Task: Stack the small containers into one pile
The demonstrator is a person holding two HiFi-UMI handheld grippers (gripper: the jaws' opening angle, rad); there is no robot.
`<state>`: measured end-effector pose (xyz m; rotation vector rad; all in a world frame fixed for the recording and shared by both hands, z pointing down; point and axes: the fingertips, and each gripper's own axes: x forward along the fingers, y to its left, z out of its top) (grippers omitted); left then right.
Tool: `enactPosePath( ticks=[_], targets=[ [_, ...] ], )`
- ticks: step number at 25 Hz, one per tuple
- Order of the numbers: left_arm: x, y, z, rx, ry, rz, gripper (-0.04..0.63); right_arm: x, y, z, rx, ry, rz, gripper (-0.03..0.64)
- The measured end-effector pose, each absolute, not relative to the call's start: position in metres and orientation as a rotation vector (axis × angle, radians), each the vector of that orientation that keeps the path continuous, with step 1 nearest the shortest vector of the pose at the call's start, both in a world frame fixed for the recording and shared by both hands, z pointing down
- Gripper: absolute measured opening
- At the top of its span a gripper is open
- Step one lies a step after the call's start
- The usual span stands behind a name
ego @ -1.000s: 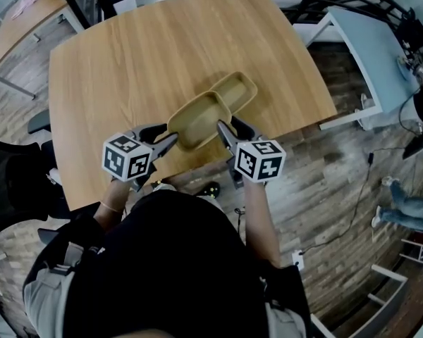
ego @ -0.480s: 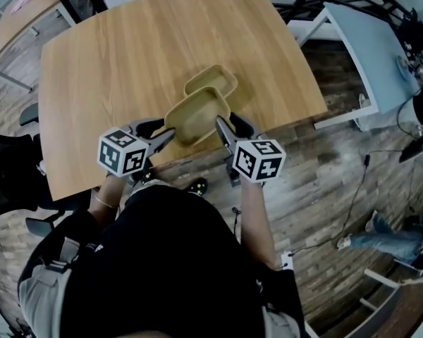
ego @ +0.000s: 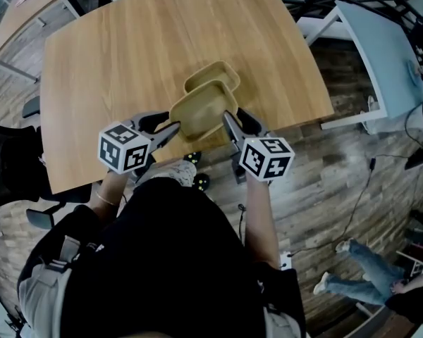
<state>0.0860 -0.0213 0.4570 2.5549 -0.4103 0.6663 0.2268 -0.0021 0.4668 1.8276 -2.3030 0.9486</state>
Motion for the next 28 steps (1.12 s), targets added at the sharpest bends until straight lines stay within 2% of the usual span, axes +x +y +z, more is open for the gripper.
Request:
enactPosePath(
  ticks=[14, 28],
  targets=[
    [0.138, -0.077, 0.464, 2.538, -0.403, 0.613, 0.158, 0.279, -0.058, 0.475, 1.799, -2.24, 0.951, 0.153],
    [0.136, -0.118, 0.488, 2.499, -0.42, 0.616, 0.158, 0.277, -0.099, 0.5, 1.731, -2.195, 1.003, 0.153]
  ],
)
